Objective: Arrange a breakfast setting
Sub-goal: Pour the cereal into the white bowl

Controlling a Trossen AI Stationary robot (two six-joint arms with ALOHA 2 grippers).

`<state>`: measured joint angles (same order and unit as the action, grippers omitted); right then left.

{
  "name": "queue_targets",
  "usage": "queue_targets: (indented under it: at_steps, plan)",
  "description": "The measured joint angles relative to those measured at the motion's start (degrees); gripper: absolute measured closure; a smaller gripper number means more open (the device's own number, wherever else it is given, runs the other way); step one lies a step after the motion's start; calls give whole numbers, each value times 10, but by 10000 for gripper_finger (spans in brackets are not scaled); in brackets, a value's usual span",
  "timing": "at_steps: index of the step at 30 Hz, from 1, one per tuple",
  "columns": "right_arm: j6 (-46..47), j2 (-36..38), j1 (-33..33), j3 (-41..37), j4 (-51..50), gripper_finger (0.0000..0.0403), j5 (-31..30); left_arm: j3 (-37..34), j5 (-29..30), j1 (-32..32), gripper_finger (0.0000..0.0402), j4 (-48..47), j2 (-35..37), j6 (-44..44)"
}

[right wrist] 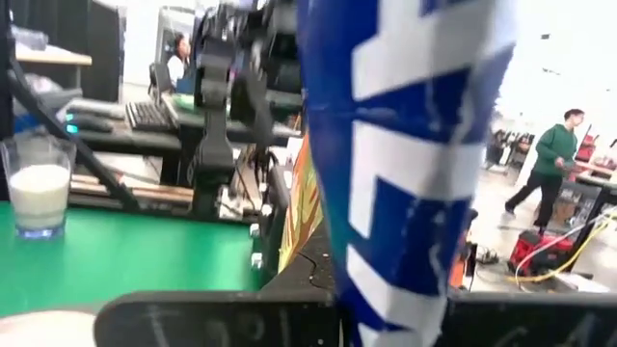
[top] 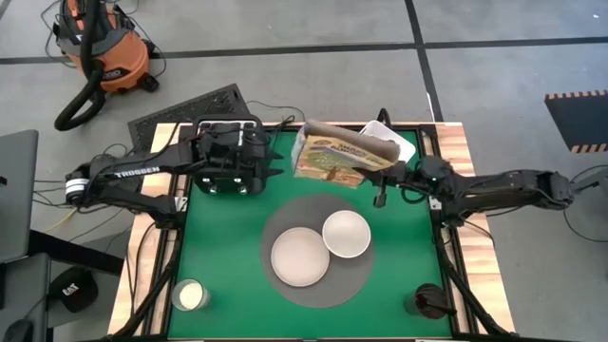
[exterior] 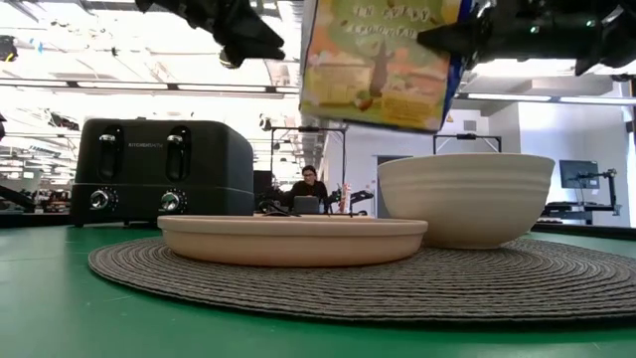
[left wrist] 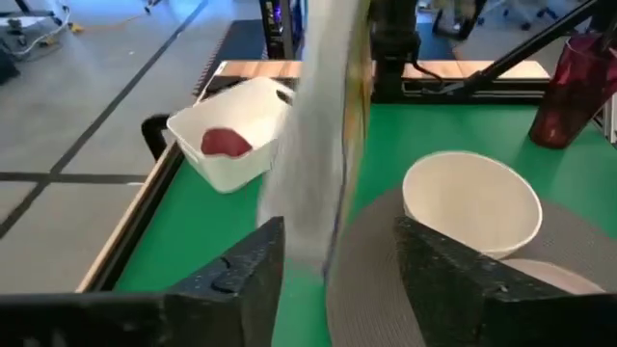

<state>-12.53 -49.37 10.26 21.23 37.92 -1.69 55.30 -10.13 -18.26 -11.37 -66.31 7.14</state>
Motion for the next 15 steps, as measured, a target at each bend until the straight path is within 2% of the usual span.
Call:
queue_targets:
  at_steps: [5, 8, 12, 15]
  plan:
    - [4, 41, -3, 0, 3, 381, 4, -85, -1, 7, 207, 134, 29, -31]
    - [4, 54, -5, 0, 24, 381, 31, -123, 10, 10, 207, 226, 31, -50]
    - [5, 55, -5, 0, 45, 381, 56, -134, 21, 11, 207, 291, 30, -80]
    - [4, 55, -5, 0, 62, 381, 63, -133, 15, 11, 207, 304, 31, -87]
